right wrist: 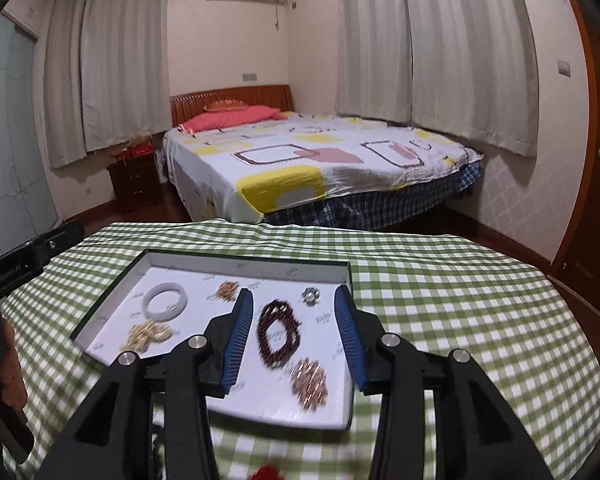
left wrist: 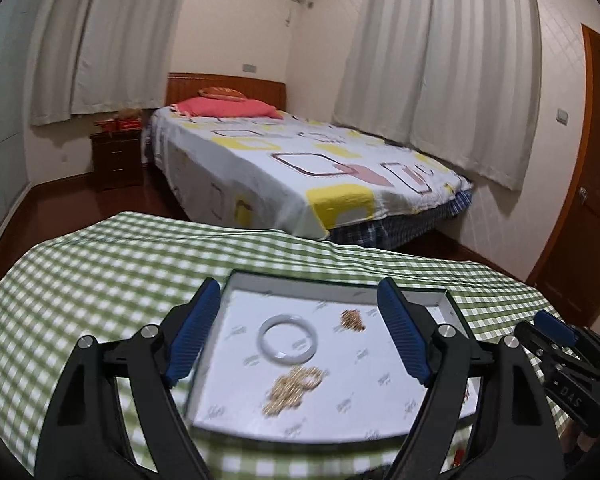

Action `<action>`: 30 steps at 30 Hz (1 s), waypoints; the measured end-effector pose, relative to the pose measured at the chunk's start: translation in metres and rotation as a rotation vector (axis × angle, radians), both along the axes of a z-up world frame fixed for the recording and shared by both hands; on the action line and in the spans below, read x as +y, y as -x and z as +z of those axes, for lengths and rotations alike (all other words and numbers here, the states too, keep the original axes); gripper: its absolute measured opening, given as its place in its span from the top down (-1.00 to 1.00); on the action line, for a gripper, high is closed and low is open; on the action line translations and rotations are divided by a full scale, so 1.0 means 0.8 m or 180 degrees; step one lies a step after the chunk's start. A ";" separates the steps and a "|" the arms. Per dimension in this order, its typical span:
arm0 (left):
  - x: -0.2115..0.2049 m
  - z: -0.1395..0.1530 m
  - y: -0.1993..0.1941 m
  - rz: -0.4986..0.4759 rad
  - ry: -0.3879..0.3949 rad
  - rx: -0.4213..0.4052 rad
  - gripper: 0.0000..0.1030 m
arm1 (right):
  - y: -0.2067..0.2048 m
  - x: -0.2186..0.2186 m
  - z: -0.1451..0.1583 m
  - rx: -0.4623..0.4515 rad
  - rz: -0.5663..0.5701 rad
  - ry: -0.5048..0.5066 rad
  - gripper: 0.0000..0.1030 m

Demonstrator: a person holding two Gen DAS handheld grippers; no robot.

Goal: Organize jewelry
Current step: 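Grasp the red knotted tassel with the left tool while the right tool grasps the silver rhinestone brooch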

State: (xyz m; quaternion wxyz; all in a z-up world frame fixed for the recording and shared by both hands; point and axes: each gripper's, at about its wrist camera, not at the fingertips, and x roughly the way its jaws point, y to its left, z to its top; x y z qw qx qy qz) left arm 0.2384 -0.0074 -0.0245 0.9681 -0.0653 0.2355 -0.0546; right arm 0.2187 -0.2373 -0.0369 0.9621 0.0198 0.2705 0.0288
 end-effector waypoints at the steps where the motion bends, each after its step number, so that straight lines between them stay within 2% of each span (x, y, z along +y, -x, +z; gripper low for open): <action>1: 0.005 -0.002 0.012 0.0027 0.0002 -0.0005 -0.53 | 0.011 0.003 -0.002 -0.0030 0.0002 0.0012 0.17; 7: 0.012 -0.027 0.066 0.0099 -0.0104 0.0102 -0.53 | 0.059 0.021 -0.021 -0.0044 0.0059 0.0086 0.17; 16: 0.002 -0.083 0.112 0.0055 -0.0229 0.0513 -0.50 | 0.101 0.027 -0.056 0.0163 0.0139 0.0057 0.17; 18: -0.004 -0.094 0.111 0.0030 -0.0277 0.0616 -0.42 | 0.106 0.025 -0.064 0.0229 0.0138 0.0033 0.17; 20: -0.010 -0.107 0.109 -0.0013 -0.0341 0.0767 -0.21 | 0.110 0.023 -0.069 0.0267 0.0136 0.0009 0.17; 25: -0.020 -0.132 0.102 -0.0088 -0.0400 0.1053 -0.10 | 0.115 0.017 -0.078 0.0321 0.0132 -0.0040 0.17; 30: -0.025 -0.146 0.093 -0.0175 -0.0408 0.1245 0.16 | 0.113 0.015 -0.082 0.0354 0.0126 -0.0082 0.17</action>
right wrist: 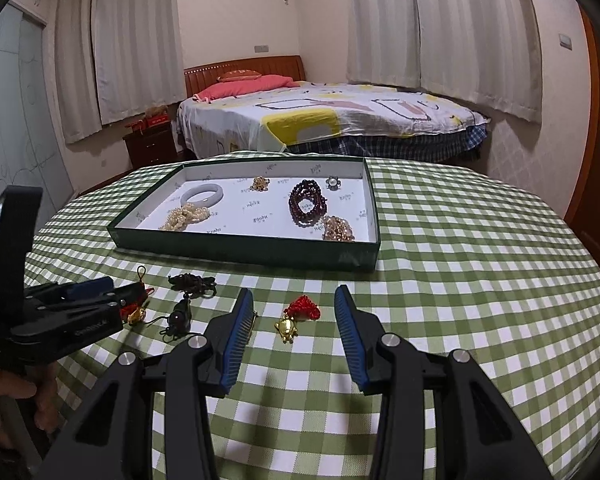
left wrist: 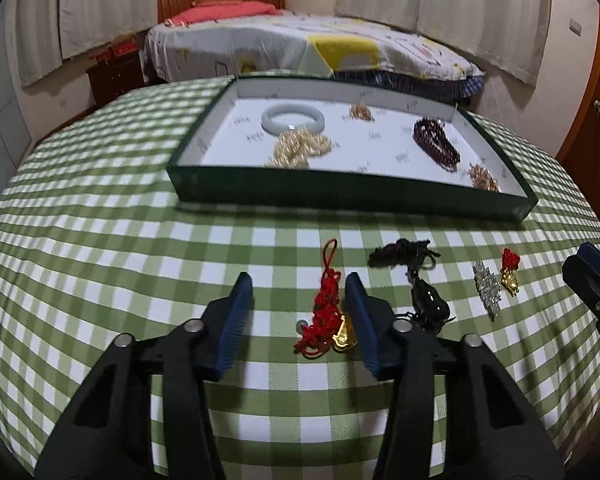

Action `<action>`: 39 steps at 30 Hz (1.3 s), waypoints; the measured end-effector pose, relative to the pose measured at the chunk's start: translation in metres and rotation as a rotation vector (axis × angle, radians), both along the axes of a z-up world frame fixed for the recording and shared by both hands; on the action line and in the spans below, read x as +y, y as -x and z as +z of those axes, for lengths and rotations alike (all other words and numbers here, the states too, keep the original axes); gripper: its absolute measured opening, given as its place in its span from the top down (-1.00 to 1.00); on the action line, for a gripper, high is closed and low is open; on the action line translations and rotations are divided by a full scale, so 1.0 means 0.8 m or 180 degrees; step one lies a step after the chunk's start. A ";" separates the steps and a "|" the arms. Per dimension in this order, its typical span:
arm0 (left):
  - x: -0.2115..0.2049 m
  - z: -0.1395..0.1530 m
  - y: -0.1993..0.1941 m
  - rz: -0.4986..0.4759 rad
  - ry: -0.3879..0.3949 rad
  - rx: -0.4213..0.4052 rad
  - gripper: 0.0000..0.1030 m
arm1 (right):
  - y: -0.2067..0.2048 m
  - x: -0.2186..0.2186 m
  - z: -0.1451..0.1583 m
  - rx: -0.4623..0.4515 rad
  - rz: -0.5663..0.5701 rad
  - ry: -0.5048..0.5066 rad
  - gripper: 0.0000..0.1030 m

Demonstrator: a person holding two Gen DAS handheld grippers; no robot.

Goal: Organize jewelry
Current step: 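Grasp the red knotted tassel with the left tool while the right tool grasps the silver rhinestone brooch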

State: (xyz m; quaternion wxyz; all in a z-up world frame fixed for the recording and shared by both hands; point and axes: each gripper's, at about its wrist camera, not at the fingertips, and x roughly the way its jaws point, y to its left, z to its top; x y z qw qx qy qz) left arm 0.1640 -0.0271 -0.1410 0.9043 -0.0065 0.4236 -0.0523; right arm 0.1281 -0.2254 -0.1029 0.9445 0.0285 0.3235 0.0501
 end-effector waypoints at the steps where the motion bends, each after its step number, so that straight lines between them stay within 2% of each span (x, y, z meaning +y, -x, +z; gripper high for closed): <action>1: 0.000 -0.001 -0.002 -0.0014 0.0023 0.0030 0.22 | -0.001 0.000 -0.001 0.0014 0.0003 -0.0001 0.17; 3: 0.002 -0.004 -0.003 -0.0033 0.0073 0.0066 0.33 | -0.001 0.001 -0.003 0.0039 0.0009 -0.0003 0.17; 5: 0.003 -0.004 -0.004 -0.0064 0.0133 0.0072 0.64 | -0.002 0.003 -0.006 0.0061 0.0019 0.0005 0.17; 7: 0.005 -0.004 -0.004 -0.0086 0.0165 0.0079 0.77 | -0.003 0.005 -0.008 0.0082 0.0033 0.0011 0.17; 11: 0.015 0.000 0.001 -0.0064 0.0270 0.0029 0.80 | -0.005 0.013 -0.011 0.0136 0.0088 0.0025 0.17; 15: 0.024 0.011 0.012 -0.0014 0.0240 -0.0124 0.80 | -0.011 0.024 -0.015 0.0208 0.0172 0.0029 0.17; 23: 0.048 0.029 0.025 0.0102 0.0233 -0.0278 0.80 | -0.033 0.043 -0.034 0.0529 0.0316 0.0016 0.59; 31: 0.058 0.035 0.027 0.0152 0.0230 -0.0331 0.80 | -0.043 0.056 -0.046 0.0696 0.0416 0.0101 0.75; 39: 0.054 0.031 0.028 0.0137 0.0211 -0.0314 0.80 | -0.044 0.057 -0.048 0.0706 0.0424 0.0075 0.77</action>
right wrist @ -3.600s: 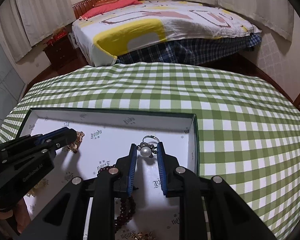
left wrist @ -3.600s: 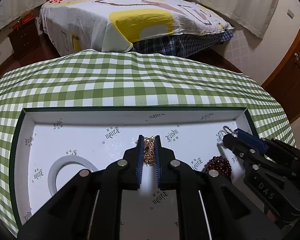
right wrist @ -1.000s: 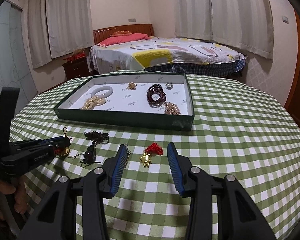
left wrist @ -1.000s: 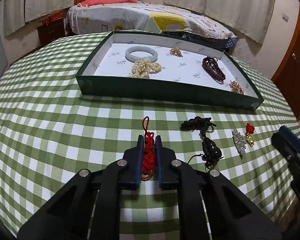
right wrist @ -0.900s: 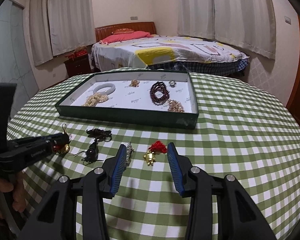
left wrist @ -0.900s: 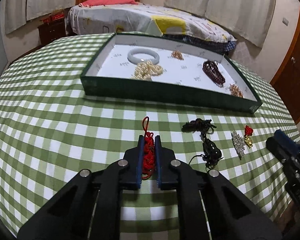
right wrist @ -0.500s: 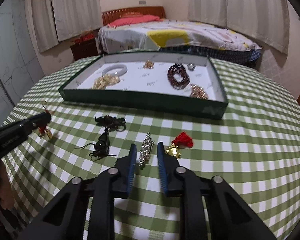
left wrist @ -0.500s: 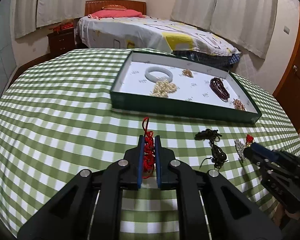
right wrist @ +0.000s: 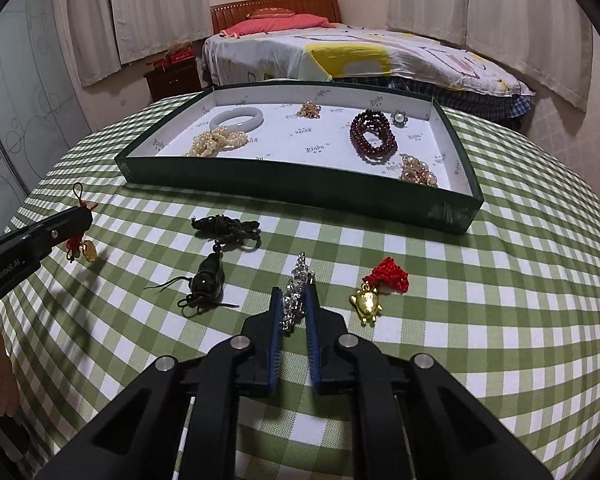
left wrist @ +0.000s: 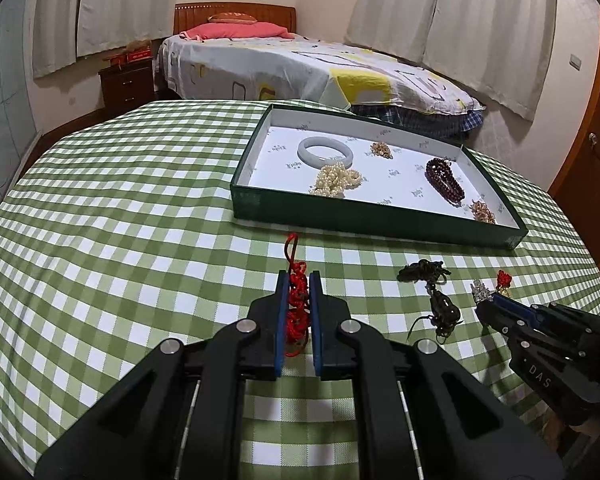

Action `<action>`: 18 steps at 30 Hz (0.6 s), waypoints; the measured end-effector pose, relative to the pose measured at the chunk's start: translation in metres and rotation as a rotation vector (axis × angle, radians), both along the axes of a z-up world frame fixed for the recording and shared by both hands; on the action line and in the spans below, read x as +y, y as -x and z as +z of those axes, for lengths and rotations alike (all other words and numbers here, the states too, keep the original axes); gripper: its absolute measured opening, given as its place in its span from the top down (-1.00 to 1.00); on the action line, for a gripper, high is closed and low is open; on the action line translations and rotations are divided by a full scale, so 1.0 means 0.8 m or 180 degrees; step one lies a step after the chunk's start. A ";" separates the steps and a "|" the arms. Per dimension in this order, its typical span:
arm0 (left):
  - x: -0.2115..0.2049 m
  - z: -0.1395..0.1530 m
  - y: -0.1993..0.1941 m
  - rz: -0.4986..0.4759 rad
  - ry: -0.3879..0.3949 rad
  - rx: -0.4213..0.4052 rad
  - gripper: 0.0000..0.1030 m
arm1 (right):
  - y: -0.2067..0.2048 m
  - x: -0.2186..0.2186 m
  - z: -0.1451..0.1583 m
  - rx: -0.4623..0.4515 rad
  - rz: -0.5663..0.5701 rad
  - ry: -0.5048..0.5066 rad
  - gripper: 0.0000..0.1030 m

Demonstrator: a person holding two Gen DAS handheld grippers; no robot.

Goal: Organize jewelry
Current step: 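Grasp the red knotted tassel with the left tool while the right tool grasps the silver rhinestone brooch, then carry the red tassel and silver brooch into the box and release both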

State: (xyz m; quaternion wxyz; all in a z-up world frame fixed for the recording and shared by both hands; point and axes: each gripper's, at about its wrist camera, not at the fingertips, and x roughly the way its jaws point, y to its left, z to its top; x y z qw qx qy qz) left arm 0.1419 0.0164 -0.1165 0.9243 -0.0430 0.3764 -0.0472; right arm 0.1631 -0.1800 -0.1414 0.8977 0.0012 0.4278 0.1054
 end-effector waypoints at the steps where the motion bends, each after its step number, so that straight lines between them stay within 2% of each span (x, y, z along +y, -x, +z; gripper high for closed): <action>1: 0.000 0.000 0.000 -0.0002 -0.0001 0.0003 0.80 | 0.000 0.000 0.000 -0.0001 -0.0001 -0.0006 0.77; 18: -0.002 -0.011 -0.003 -0.0011 -0.0032 0.0066 0.80 | 0.006 -0.007 -0.001 -0.0038 -0.0026 -0.0099 0.78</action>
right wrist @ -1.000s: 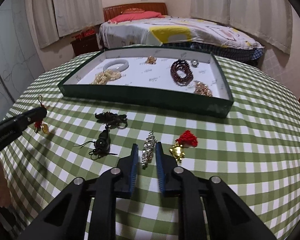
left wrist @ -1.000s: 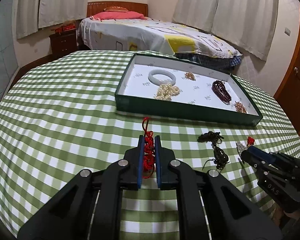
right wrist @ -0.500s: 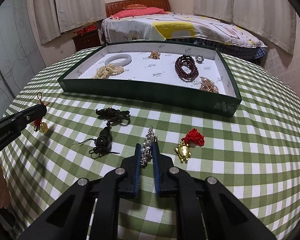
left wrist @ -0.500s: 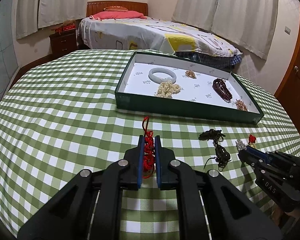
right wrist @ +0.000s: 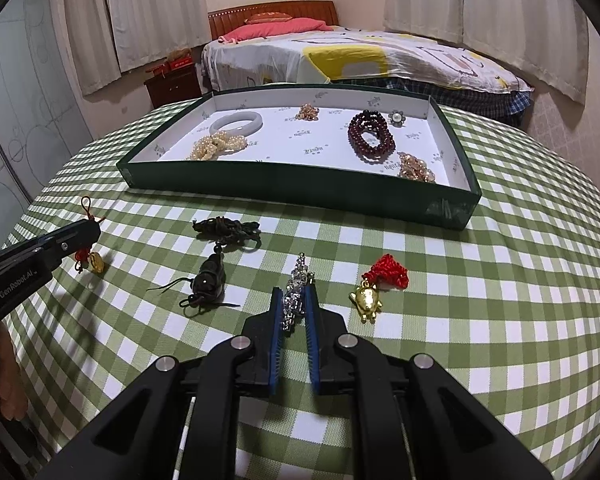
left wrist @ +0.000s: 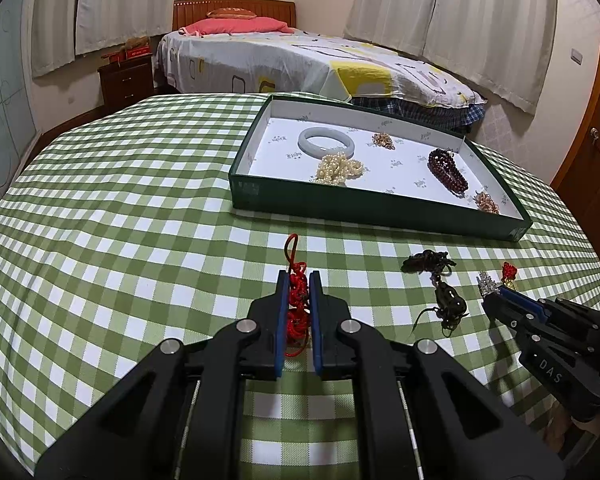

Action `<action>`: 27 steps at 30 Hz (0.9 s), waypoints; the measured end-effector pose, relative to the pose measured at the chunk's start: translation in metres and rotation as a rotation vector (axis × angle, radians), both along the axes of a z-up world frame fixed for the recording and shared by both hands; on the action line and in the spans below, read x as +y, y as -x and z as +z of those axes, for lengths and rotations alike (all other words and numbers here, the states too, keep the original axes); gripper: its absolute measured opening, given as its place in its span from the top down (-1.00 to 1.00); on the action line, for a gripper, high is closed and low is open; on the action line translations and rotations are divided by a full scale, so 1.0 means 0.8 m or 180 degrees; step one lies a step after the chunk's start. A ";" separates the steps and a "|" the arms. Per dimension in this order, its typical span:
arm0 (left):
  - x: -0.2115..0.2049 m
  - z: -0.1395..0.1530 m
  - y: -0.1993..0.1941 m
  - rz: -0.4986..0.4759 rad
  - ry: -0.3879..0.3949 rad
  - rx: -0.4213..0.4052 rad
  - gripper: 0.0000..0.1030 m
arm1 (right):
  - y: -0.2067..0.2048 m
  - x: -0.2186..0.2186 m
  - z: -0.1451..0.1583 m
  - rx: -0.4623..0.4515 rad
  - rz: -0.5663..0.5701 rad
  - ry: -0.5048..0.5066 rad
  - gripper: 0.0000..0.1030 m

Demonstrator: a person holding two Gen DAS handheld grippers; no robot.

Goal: Organize jewelry
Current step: 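Carry the red tassel and silver brooch into the box and release both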

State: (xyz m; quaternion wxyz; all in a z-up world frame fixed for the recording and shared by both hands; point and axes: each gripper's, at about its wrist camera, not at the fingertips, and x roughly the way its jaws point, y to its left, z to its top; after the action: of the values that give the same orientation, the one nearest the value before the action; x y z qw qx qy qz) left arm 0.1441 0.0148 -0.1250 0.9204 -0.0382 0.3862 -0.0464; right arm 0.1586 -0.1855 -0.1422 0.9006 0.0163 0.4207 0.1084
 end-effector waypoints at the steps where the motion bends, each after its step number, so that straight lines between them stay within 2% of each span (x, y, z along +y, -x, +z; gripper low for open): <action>1: 0.000 0.000 0.000 -0.0001 0.0002 0.0002 0.80 | 0.000 -0.001 0.000 -0.0002 -0.0004 -0.0006 0.78; 16: -0.017 0.015 0.008 -0.0111 0.0017 -0.0090 0.80 | 0.015 -0.006 0.018 -0.0164 -0.0028 -0.0086 0.78; 27: -0.042 0.070 0.018 -0.0311 0.0076 -0.0395 0.80 | 0.026 -0.014 0.068 -0.0458 -0.0063 -0.0181 0.78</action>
State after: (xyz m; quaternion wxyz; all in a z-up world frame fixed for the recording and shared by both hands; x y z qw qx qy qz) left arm 0.1297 -0.0186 -0.0690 0.9387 -0.0273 0.3292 -0.0981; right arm 0.1380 -0.1968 -0.0881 0.9287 0.0382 0.3514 0.1122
